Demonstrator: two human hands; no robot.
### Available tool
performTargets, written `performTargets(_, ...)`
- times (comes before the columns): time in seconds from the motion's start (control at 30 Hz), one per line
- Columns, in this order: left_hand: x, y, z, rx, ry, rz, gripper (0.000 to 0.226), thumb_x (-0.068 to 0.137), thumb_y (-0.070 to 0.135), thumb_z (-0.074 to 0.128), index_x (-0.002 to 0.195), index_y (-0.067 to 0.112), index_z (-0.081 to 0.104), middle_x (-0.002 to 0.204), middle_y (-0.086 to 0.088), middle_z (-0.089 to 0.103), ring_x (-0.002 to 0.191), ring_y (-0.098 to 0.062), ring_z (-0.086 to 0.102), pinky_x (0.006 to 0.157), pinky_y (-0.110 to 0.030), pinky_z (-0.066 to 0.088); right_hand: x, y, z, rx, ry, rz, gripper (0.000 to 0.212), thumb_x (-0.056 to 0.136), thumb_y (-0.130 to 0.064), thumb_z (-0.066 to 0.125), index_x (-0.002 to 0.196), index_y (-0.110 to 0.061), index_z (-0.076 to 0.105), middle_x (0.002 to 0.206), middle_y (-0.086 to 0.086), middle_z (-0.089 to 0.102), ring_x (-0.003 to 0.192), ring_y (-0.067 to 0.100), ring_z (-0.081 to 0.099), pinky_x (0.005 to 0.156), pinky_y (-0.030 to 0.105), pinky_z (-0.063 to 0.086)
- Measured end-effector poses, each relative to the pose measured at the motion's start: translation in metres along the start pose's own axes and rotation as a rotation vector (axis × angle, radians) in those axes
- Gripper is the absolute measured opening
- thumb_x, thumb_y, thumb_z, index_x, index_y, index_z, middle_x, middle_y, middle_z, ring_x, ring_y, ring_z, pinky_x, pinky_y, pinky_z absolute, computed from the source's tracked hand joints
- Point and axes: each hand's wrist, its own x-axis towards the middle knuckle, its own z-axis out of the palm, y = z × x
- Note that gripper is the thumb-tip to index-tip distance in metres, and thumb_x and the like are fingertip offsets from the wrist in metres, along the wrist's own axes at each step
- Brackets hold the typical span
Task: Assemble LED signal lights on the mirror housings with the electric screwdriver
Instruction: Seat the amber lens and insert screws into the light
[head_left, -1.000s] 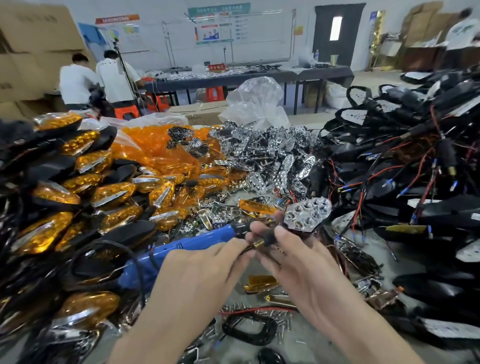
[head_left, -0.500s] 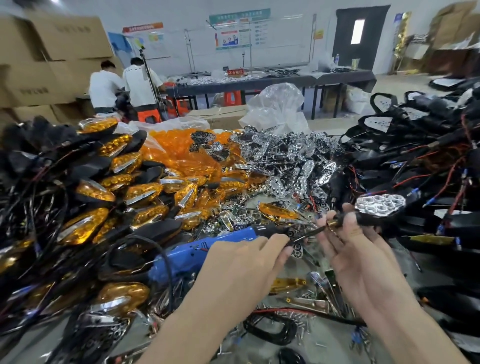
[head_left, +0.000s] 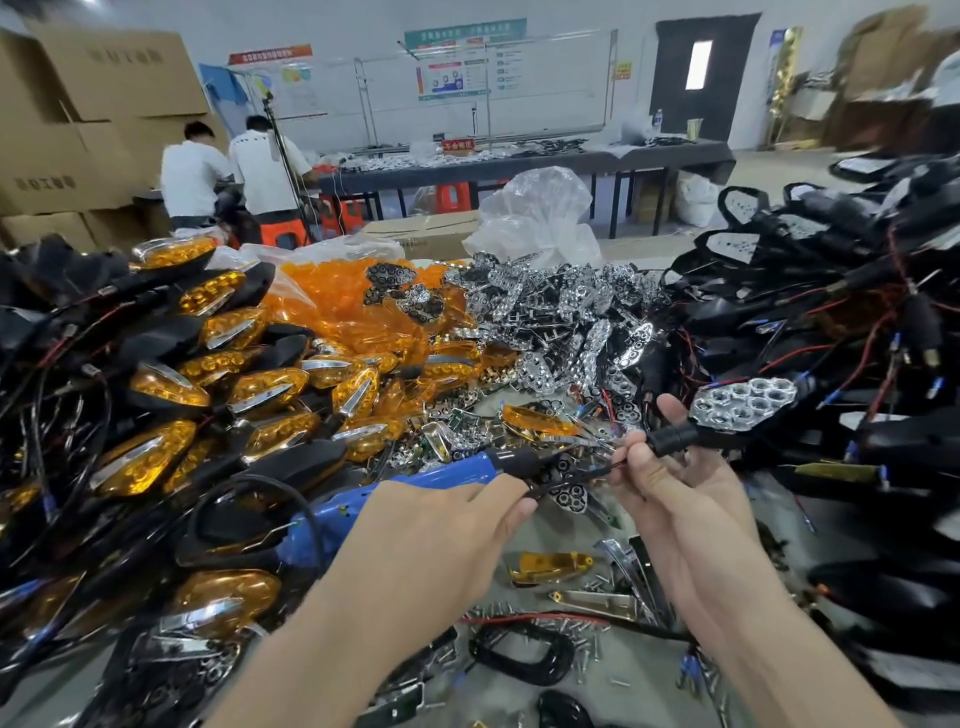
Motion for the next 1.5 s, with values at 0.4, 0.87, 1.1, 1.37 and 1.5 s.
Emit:
performTargets(0.4,-0.015,-0.006,-0.004,-0.172,-0.014,-0.069,0.037,0.099,0.039,0.035,0.096,0.029,0.07,0.07,0.016,0.063,0.055,-0.005,0.059,0.048,-0.019,0.048,-0.004,0.013,0.002,-0.007,-0.057,0.011,0.059,0.077,-0.001,0.066,0.131,-0.023,0.058,0.082,0.002,0.071,0.075,0.011,0.069,0.072,0.022,0.058)
performTargets(0.87,0.005,0.039,0.018,-0.44,-0.01,-0.346,0.029,0.096,0.052,0.037,0.108,0.039,0.06,0.081,0.019,0.068,0.066,-0.002,0.065,0.051,-0.031,0.053,-0.006,0.018,0.009,-0.067,-0.155,0.188,0.049,0.068,-0.002,0.068,0.116,-0.01,0.064,0.099,0.009,0.071,0.086,0.019,0.071,0.082,0.039,0.055)
performTargets(1.1,-0.008,0.035,0.028,-0.568,0.04,-0.487,0.016,0.089,0.06,0.037,0.094,0.049,0.046,0.08,0.033,0.061,0.089,0.013,0.058,0.049,-0.013,0.049,0.001,-0.001,0.0,0.105,-0.153,0.257,0.031,0.085,-0.026,0.073,0.115,-0.023,0.068,0.109,0.013,0.072,0.101,0.035,0.072,0.081,0.051,0.062)
performTargets(1.37,-0.01,0.034,0.026,-0.605,0.018,-0.515,0.018,0.085,0.059,0.038,0.092,0.046,0.048,0.094,0.037,0.056,0.074,0.015,0.057,0.043,-0.008,0.041,0.004,-0.003,-0.004,0.136,-0.2,0.287,0.035,0.082,-0.044,0.073,0.107,-0.022,0.065,0.116,0.016,0.07,0.11,0.041,0.069,0.085,0.055,0.058)
performTargets(1.5,-0.012,0.034,0.029,-0.593,0.032,-0.514,0.02,0.086,0.058,0.038,0.095,0.045,0.051,0.069,0.036,0.054,0.088,0.014,0.056,0.046,-0.01,0.045,0.003,-0.001,-0.004,0.153,-0.201,0.313,0.029,0.091,-0.04,0.064,0.111,-0.019,0.061,0.116,0.019,0.07,0.111,0.043,0.07,0.082,0.054,0.059)
